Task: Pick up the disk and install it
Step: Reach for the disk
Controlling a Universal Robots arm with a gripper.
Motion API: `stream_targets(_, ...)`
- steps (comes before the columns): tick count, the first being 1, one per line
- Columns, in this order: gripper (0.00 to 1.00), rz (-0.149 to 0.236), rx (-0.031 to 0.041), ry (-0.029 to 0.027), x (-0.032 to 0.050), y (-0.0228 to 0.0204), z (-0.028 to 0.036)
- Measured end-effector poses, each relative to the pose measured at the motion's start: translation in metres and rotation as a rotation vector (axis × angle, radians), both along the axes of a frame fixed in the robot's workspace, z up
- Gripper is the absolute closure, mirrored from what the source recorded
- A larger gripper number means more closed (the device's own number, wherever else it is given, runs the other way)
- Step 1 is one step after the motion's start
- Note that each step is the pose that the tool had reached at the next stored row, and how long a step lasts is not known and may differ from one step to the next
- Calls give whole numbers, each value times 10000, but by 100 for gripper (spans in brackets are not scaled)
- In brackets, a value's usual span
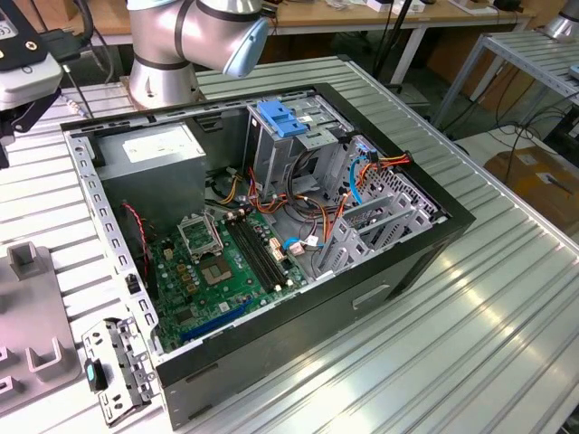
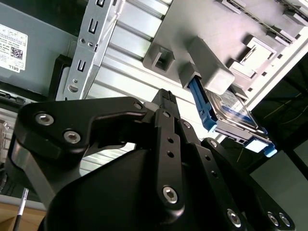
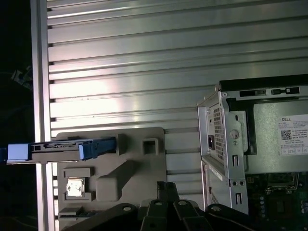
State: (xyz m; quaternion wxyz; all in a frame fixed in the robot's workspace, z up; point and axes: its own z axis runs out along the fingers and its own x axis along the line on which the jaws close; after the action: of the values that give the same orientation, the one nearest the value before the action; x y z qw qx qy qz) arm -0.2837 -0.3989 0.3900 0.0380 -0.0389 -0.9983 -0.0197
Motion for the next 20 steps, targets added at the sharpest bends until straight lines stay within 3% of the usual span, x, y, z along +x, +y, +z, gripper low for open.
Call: stream_targets(20, 89, 0, 1, 135, -194, 0, -7)
